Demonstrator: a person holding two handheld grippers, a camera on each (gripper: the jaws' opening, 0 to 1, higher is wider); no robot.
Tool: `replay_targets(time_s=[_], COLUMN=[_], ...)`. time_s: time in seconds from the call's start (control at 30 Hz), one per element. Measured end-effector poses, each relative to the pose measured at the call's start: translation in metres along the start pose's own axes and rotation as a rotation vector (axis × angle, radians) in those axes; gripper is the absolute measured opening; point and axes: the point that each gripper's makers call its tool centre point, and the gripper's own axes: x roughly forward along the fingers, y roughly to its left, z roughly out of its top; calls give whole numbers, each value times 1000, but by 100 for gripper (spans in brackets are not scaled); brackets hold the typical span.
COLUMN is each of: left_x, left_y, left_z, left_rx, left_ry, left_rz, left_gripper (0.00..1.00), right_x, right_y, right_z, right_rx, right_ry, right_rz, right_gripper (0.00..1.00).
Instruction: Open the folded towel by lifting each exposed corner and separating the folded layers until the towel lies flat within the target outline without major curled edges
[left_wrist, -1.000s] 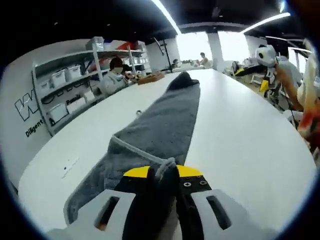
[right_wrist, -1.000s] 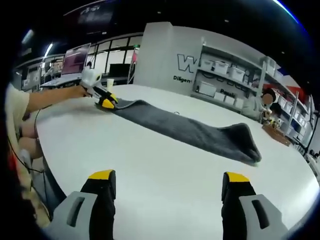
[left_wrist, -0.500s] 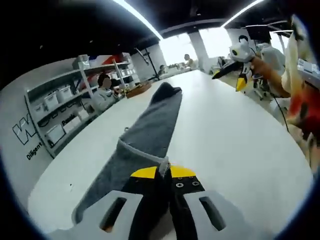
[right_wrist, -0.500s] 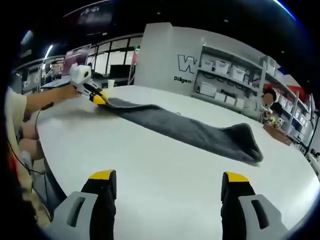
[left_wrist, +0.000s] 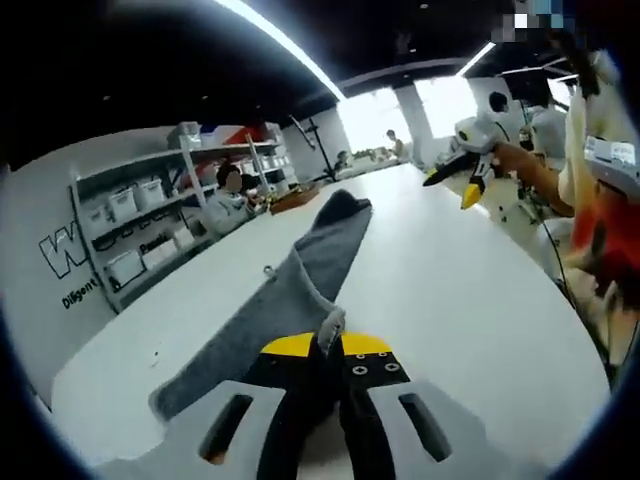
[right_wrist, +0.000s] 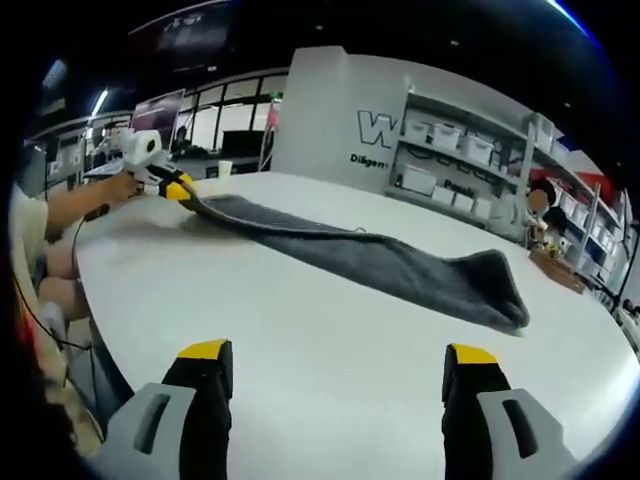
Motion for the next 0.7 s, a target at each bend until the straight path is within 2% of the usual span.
replay_targets(time_s=[0.13, 0.23, 0.43, 0.7], left_x=[-10, -14, -22, -32], left_y=[3, 0, -9, -1], left_z=[-1, -6, -29, -61], left_rx=[-46, -59, -56, -78], left_ry=[-36, -35, 34, 116], left_rz=[10, 12, 6, 46], left_gripper=[6, 6, 6, 8], right_x=[0, -1, 0, 1], right_y=[0, -1, -2, -2], right_z=[1, 1, 2, 1], right_rx=[-1, -3, -8, -6], right_ry=[1, 1, 5, 7], right_rz=[0, -2, -2, 1], right_gripper=[86, 86, 87, 86])
